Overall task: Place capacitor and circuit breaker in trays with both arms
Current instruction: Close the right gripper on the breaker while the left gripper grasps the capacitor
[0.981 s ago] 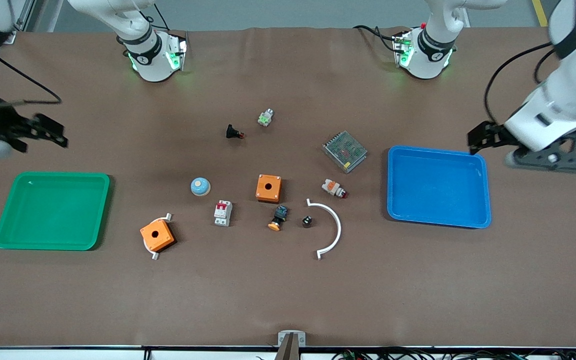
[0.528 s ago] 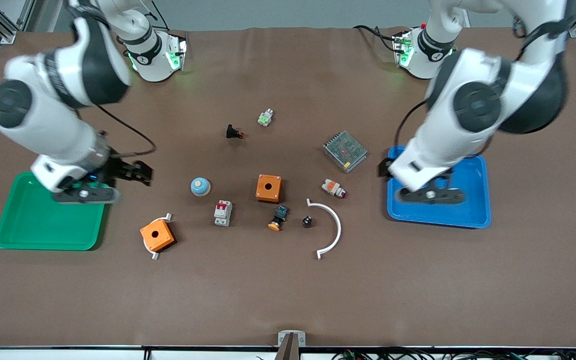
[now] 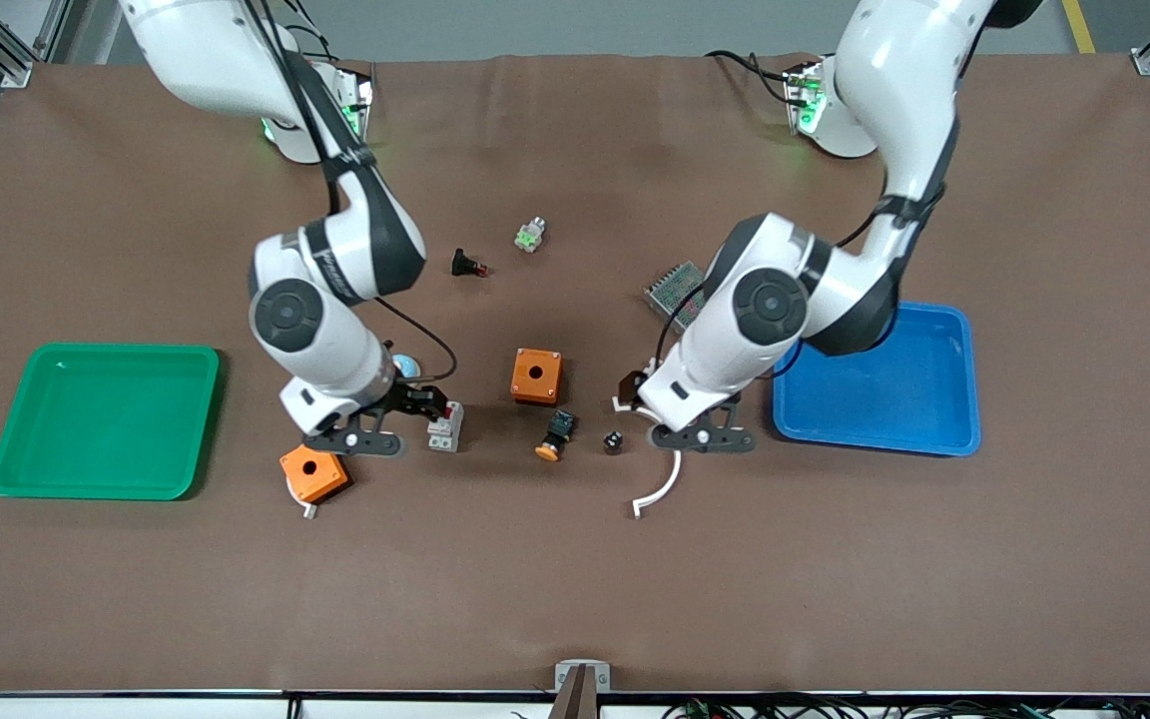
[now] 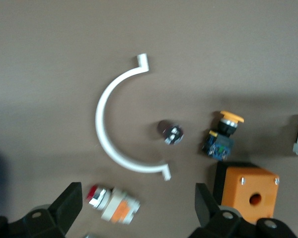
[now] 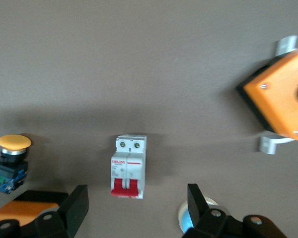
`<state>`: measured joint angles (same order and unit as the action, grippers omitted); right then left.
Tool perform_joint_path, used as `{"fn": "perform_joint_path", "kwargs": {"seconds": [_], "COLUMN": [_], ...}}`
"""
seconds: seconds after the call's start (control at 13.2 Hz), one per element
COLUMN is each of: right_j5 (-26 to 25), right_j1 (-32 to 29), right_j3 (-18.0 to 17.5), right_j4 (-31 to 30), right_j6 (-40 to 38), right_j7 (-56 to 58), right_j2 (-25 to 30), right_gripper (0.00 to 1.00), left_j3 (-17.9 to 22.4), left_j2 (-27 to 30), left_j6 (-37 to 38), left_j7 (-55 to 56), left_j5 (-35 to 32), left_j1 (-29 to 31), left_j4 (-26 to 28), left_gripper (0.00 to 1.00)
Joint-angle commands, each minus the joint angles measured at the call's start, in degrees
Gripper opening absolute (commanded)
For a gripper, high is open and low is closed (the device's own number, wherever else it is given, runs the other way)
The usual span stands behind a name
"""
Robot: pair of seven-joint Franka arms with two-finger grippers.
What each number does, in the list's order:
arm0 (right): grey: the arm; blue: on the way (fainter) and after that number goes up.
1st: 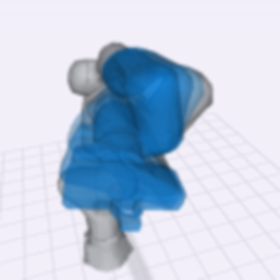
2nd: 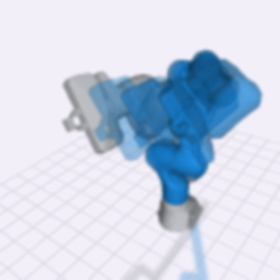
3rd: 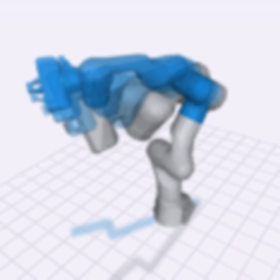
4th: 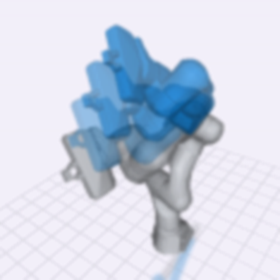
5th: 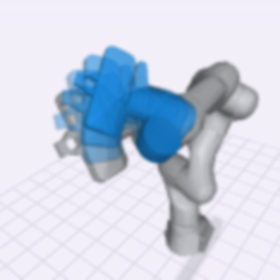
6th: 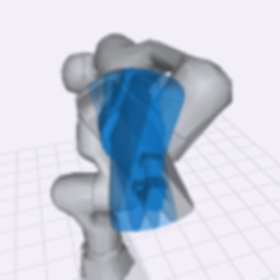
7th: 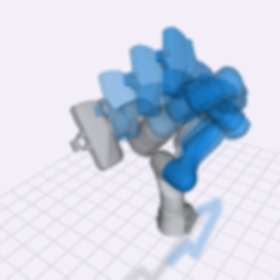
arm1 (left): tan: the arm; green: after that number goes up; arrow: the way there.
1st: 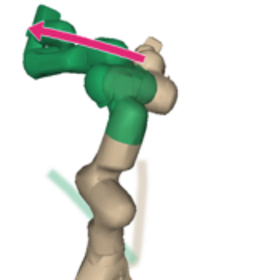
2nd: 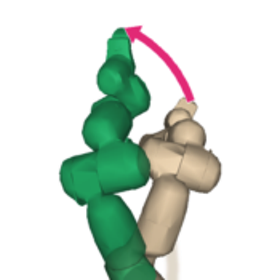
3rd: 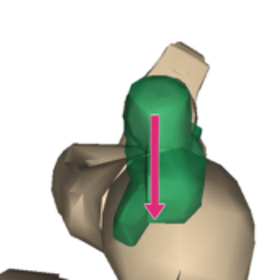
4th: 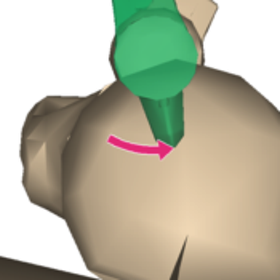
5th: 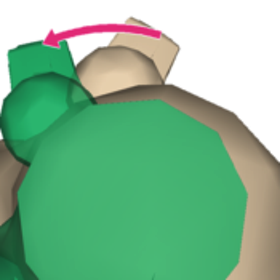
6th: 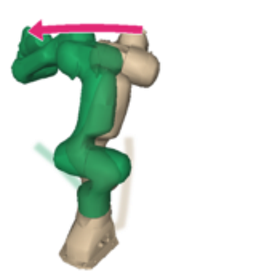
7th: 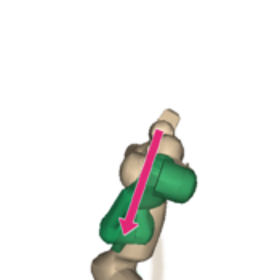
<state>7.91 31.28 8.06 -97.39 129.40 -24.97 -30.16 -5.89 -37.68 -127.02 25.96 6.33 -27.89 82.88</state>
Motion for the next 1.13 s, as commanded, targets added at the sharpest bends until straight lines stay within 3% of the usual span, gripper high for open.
{"fn": "perform_joint_path", "kwargs": {"seconds": [0.0, 0.23, 0.38, 0.45, 0.6, 0.68, 0.75, 0.91, 1.06], "right_j5": [1.7, 2.1, 2.0, 1.9, 1.9, 1.9, 1.9, 1.7, 1.3], "right_j1": [1.7, 2.7, 3.3, 4.0, 3.6, 3.4, 3.6, 3.2, 1.5], "right_j3": [0.6, 0.6, 0.6, 0.7, 0.7, 0.7, 0.7, 0.9, 1.5], "right_j4": [1.1, 1.1, 1.1, 1.1, 1.2, 1.2, 1.2, 1.3, 3.2], "right_j6": [2.5, 5.5, 6.5, 6.8, 6.6, 6.2, 6.0, 4.6, -3.1], "right_j7": [-1.4, -1.8, -1.7, -1.6, -1.0, -1.0, -1.0, -0.6, 1.1], "right_j2": [-3.2, -6.2, -7.3, -7.6, -7.7, -7.6, -7.4, -6.1, -1.8], "right_gripper": [0.88, 0.85, 0.75, 0.66, 0.34, 0.15, 0.03, 0.00, 0.00], "left_j3": [0.3, 1.1, 2.6, 3.9, 6.5, 8.1, 9.0, 9.2, 9.2], "left_j2": [-5.2, -10.2, -11.8, -12.0, -12.8, -12.9, -12.9, -12.9, -12.9], "left_j6": [-7.2, -17.6, -19.9, -19.9, -19.9, -19.9, -19.9, -19.6, -19.6], "left_j7": [0.5, 0.3, 0.2, 0.2, 0.3, 0.3, 0.3, 0.3, 0.3], "left_j5": [0.6, 0.3, -0.8, -1.5, -2.0, -2.4, -2.4, -2.4, -2.4], "left_j1": [-2.4, -4.3, -6.3, -7.5, -9.7, -11.2, -11.8, -12.1, -12.0], "left_j4": [-2.3, -2.4, -2.4, -2.3, -2.3, -2.2, -2.1, -1.9, -1.9], "left_gripper": [1.00, 1.00, 1.00, 0.99, 0.95, 0.90, 0.85, 0.67, 0.52]}}
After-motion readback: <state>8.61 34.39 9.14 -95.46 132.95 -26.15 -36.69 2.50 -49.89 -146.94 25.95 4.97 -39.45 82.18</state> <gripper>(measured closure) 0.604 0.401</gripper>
